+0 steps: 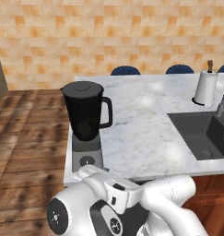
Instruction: Grab the garlics from the fridge, place them in the blender, close the lid, and turn on the blender to create a marinade.
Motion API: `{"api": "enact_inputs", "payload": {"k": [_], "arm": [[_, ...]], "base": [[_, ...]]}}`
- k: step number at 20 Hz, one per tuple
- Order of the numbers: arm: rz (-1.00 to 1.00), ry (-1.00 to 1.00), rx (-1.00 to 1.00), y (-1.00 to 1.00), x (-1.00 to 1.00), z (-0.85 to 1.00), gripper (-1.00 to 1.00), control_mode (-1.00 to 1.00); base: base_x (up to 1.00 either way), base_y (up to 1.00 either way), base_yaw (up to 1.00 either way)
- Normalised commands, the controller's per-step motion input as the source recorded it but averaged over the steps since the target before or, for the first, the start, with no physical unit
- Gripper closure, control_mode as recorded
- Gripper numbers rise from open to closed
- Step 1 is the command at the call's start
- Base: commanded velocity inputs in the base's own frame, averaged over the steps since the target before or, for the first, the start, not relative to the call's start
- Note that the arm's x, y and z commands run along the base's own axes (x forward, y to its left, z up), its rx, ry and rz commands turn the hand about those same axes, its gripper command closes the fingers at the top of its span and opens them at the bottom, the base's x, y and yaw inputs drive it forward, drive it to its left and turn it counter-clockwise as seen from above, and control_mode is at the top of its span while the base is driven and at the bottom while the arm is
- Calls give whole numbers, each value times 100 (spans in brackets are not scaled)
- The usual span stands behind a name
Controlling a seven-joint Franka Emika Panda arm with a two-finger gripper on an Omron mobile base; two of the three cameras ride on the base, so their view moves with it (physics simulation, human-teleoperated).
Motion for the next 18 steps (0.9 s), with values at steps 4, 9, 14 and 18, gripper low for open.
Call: {"api": "enact_inputs", "payload": {"k": [4, 9, 14, 18], "arm": [[-1, -3, 0, 0, 29, -55, -100, -100], [0, 0, 0, -3, 37, -58, -100, -100], [0, -6, 0, 0, 40, -49, -100, -100], [0, -15, 0, 10, 37, -33, -100, -100]], "base": [[0, 0, 0], [0, 0, 0], [0, 0, 0], [0, 0, 0]]}}
